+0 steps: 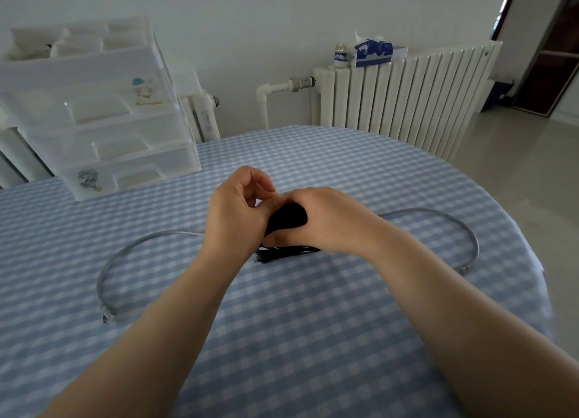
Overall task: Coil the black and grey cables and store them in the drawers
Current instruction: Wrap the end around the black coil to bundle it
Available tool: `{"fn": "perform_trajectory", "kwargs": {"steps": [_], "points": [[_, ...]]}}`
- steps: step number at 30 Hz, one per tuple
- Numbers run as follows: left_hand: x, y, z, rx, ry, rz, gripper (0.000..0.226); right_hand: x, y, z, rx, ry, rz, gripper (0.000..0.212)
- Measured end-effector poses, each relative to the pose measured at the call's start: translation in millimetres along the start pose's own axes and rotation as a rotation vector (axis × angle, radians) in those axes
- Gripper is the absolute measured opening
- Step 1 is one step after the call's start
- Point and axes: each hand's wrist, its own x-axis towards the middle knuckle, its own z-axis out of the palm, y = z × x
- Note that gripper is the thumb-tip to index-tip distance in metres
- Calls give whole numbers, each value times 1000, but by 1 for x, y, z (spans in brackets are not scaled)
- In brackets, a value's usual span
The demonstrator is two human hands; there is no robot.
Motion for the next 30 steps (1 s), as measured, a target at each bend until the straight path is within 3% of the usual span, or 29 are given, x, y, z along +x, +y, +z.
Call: {"fn": "perform_trajectory", "kwargs": {"steps": [7,13,19,27,30], "points": [[5,0,-6,34,-101,5,20,1,2,4,69,6,-1,39],[10,-4,-14,239,-210,-38,13,1,2,9,-32,15,-40,40],[11,-2,-15,335,-201,-23,17,1,-1,13,-192,81,-79,50],[4,-10,-12,749,-238,281,22,-4,-4,11,-502,212,-225,38],[5,-11,-13,758,-285,297,26,-3,-5,13,-550,221,-242,35]]}}
